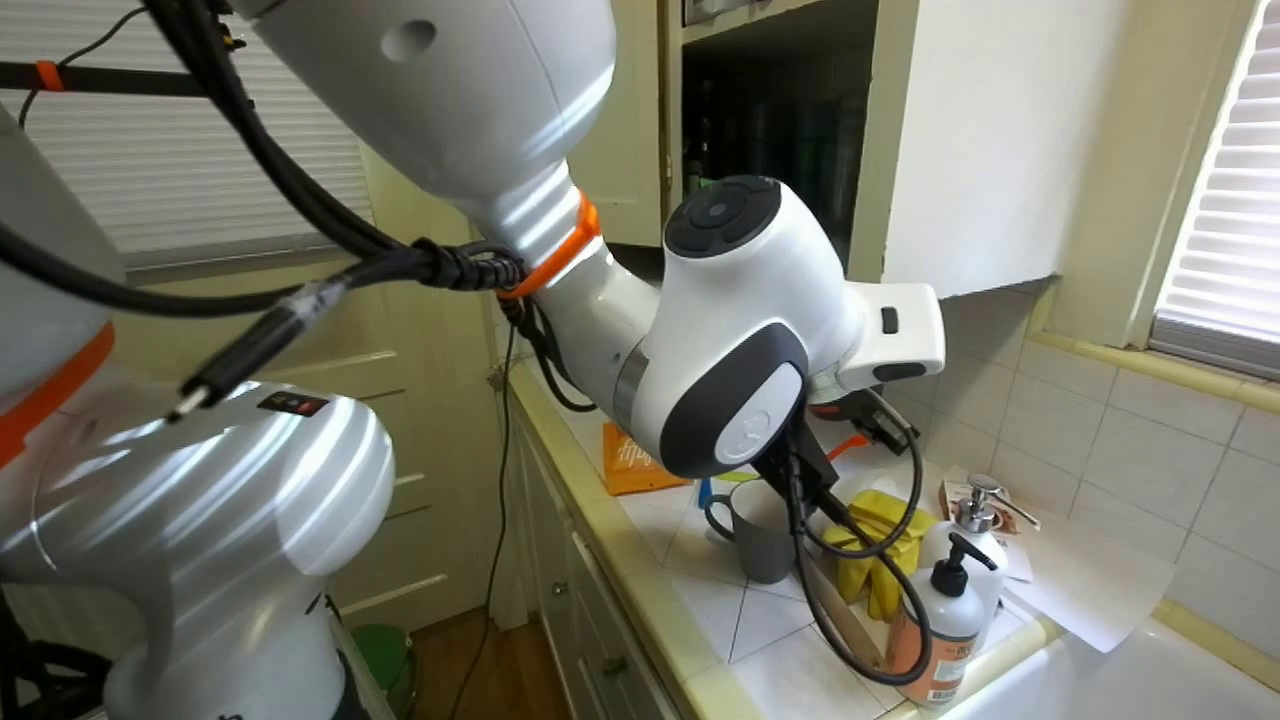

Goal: Take the yellow and orange spoons out of the grey mug.

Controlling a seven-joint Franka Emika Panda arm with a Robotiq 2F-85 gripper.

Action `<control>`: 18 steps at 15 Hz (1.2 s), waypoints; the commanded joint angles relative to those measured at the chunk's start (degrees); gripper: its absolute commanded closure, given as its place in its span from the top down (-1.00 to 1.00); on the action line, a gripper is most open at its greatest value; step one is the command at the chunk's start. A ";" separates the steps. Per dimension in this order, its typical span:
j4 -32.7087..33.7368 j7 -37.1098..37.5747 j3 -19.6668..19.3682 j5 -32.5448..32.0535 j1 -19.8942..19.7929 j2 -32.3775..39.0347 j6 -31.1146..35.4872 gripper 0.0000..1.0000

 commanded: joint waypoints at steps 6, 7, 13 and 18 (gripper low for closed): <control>-0.22 8.23 -7.36 0.54 9.20 -4.84 6.76 -0.98; -0.15 9.03 -9.30 0.67 11.59 -4.80 7.74 -0.98; -0.10 11.35 -22.38 3.93 26.64 -4.14 12.57 -0.98; 0.30 10.70 -31.74 7.75 36.51 -5.87 12.67 -0.98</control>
